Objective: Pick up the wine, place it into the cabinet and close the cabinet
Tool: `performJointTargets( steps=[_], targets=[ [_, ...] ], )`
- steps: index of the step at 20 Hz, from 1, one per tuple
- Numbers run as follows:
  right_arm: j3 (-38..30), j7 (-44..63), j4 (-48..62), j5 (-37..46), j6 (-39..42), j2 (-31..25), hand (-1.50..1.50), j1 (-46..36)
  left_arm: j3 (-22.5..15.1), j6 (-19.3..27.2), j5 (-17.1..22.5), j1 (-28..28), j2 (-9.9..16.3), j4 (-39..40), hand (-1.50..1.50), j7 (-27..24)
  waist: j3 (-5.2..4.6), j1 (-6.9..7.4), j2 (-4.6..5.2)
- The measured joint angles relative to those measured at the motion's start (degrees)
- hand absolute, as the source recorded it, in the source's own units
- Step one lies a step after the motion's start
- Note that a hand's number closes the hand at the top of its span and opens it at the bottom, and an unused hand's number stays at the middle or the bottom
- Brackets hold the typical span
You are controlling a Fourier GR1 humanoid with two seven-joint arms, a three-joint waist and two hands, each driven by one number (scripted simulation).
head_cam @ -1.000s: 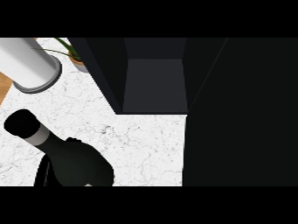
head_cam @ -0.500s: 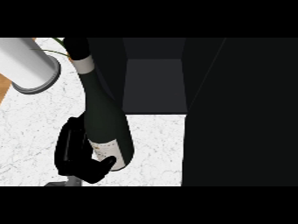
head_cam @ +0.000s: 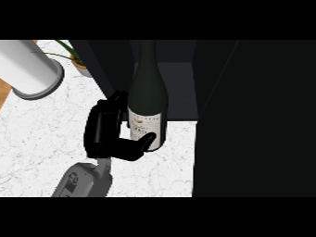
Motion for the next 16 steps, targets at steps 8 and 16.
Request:
performJointTargets(
  steps=[8,16],
  targets=[
    [-0.4,-0.3,-0.9,-0.3,0.2,0.1,-1.50,1.1,-2.0,3.5,-0.5,-7.5,0.0,11.9,1.50,-2.5,-0.02,-0.11,0.01],
    [-1.2,-0.5,0.6,-1.1,0.7,-0.4,-1.50,-0.3,-5.7,7.3,5.7,-10.2,0.0,21.0,1.50,-9.0,-0.02,-0.16,0.04]
  ],
)
